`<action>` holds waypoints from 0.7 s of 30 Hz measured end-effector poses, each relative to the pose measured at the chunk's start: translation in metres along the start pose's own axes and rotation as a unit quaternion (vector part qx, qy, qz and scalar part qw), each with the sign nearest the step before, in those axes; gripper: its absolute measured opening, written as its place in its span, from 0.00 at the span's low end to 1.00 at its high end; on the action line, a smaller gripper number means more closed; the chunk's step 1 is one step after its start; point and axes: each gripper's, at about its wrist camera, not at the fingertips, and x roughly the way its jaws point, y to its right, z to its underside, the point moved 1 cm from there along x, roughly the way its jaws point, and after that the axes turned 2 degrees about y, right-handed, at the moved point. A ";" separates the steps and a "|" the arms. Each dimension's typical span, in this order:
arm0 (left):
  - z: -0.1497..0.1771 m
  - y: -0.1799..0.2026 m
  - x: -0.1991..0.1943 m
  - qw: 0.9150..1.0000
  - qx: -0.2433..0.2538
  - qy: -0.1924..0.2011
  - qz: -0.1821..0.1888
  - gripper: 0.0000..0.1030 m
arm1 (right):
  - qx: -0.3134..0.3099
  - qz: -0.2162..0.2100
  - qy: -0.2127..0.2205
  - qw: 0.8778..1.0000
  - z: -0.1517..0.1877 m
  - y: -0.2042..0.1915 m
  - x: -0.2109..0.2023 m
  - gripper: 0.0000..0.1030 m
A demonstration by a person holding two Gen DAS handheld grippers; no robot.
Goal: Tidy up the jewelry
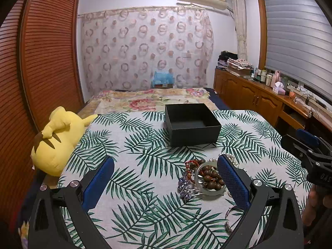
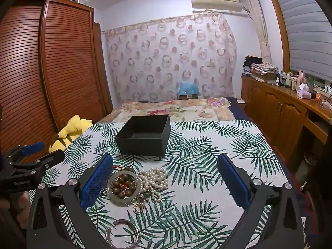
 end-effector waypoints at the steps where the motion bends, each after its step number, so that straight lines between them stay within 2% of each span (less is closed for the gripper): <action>1: -0.001 0.000 0.000 1.000 0.000 0.000 0.000 0.93 | 0.000 0.000 0.000 1.000 0.000 0.000 0.000 0.98; 21: -0.002 -0.002 -0.005 1.000 -0.001 0.000 0.000 0.93 | 0.001 -0.001 -0.002 1.000 0.001 -0.007 0.003 0.98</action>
